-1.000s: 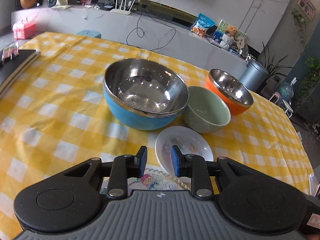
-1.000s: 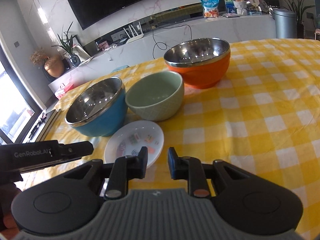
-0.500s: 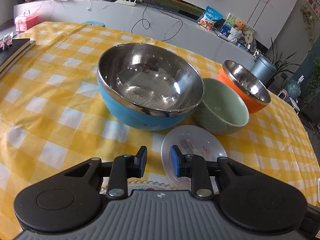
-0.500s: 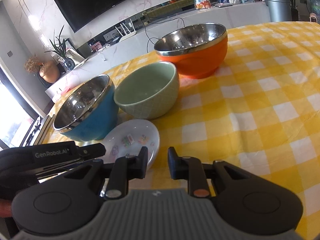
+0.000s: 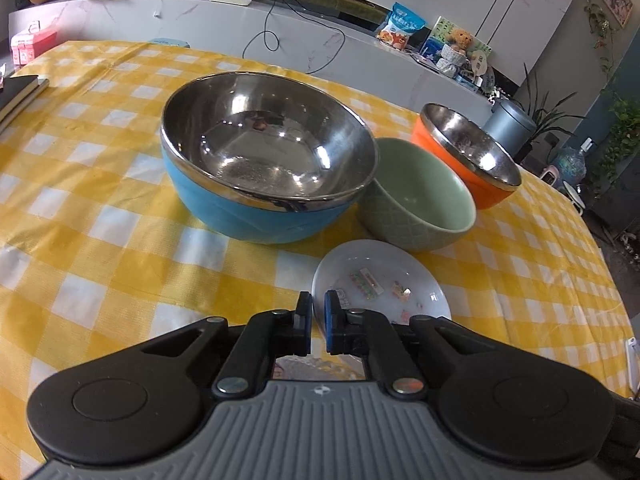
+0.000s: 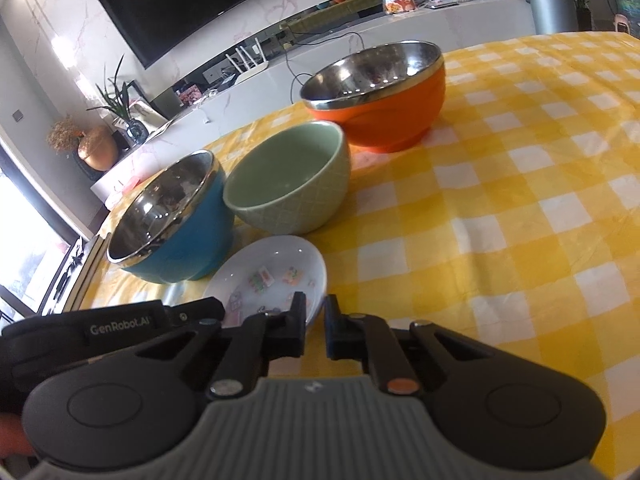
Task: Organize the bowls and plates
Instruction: 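Close the left tool on the white saucer rim while the right tool grips it too, then carry the saucer with both tools and lower it onto the glass plate, then open both tools off the saucer and move them to the blue bowl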
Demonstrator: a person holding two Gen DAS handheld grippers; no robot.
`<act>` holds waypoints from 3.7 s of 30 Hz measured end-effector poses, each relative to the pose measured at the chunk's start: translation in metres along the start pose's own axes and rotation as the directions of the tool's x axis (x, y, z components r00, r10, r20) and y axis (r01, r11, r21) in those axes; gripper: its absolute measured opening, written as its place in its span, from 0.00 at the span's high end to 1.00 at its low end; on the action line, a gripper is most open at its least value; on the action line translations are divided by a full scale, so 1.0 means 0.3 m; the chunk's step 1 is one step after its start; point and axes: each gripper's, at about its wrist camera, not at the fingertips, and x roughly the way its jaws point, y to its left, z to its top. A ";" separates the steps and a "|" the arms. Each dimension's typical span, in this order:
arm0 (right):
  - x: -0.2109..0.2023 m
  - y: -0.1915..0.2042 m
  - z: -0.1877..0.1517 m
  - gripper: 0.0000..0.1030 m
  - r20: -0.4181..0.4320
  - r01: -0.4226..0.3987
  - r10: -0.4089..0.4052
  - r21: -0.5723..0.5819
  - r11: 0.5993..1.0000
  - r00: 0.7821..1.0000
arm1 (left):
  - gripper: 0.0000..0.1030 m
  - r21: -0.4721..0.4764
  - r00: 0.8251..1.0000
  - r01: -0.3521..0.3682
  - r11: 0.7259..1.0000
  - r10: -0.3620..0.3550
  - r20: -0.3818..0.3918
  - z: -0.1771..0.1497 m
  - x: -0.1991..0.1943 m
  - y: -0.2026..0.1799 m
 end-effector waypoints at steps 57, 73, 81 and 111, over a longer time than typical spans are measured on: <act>-0.235 0.252 -0.253 0.96 -0.064 -0.029 0.016 -0.211 0.977 0.998 | 0.94 -0.067 0.996 -0.086 0.994 0.087 0.011 -0.266 -0.380 0.131; -0.179 0.251 -0.237 0.96 -0.054 -0.008 -0.004 -0.227 0.974 0.999 | 0.88 -0.029 0.993 -0.112 0.993 0.112 0.028 -0.243 -0.339 0.120; -0.189 0.250 -0.241 0.91 -0.053 -0.022 0.010 -0.232 0.973 0.999 | 0.74 -0.042 0.993 -0.108 0.993 0.110 0.044 -0.243 -0.352 0.123; -0.260 0.264 -0.003 0.40 0.248 0.200 -0.139 -0.241 0.950 0.959 | 0.51 0.018 0.941 -0.202 0.979 0.189 0.280 0.058 -0.423 0.022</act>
